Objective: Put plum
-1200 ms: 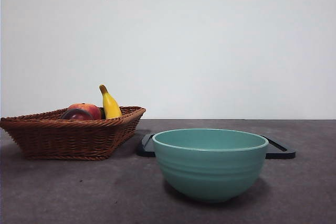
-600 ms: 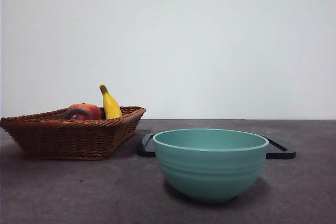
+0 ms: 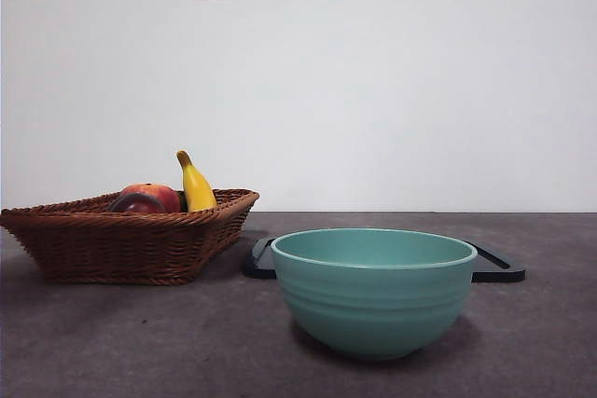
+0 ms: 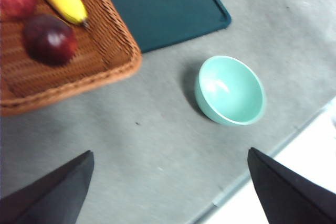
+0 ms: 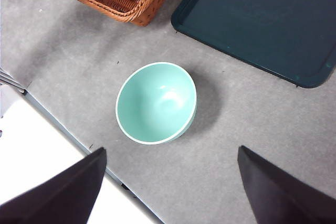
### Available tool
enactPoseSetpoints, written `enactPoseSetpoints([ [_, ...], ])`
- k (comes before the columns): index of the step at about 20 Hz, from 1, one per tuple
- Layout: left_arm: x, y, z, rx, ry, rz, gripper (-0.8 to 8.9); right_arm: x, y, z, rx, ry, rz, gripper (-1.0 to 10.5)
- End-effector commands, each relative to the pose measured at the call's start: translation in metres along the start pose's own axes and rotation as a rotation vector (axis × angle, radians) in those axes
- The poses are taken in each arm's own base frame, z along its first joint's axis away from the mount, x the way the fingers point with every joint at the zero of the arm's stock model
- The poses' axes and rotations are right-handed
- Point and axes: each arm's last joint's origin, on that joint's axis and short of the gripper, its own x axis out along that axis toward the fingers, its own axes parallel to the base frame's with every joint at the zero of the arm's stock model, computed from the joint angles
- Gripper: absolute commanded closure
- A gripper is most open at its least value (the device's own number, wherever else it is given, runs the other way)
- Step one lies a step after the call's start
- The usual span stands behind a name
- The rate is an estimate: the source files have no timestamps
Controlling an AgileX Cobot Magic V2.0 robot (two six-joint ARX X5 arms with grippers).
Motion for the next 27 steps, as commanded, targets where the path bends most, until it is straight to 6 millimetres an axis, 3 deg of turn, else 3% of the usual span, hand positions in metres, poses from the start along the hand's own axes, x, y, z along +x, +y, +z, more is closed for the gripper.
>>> enactPoseSetpoints([
  [1, -0.001, 0.001, 0.009, 0.004, -0.034, 0.029, 3.37, -0.003, 0.002, 0.005, -0.018, -0.017, 0.002, 5.5],
  [6, 0.019, 0.013, 0.027, -0.003, -0.035, 0.064, 3.37, -0.003, 0.002, 0.005, -0.018, -0.017, 0.002, 5.5],
  [9, 0.038, 0.023, 0.048, 0.007, -0.010, 0.116, 3.39, -0.003, 0.002, 0.005, -0.018, -0.017, 0.002, 5.5],
  [17, 0.112, 0.049, 0.099, 0.057, 0.093, 0.229, 3.41, -0.003, 0.002, 0.005, -0.018, -0.017, 0.002, 5.5],
  [22, 0.163, 0.070, 0.100, 0.060, 0.196, 0.223, 3.41, -0.003, 0.002, 0.005, -0.017, -0.017, 0.002, 5.5],
  [27, 0.199, 0.087, 0.091, 0.073, 0.271, 0.253, 3.40, -0.003, 0.002, 0.005, -0.017, -0.017, 0.002, 5.5],
])
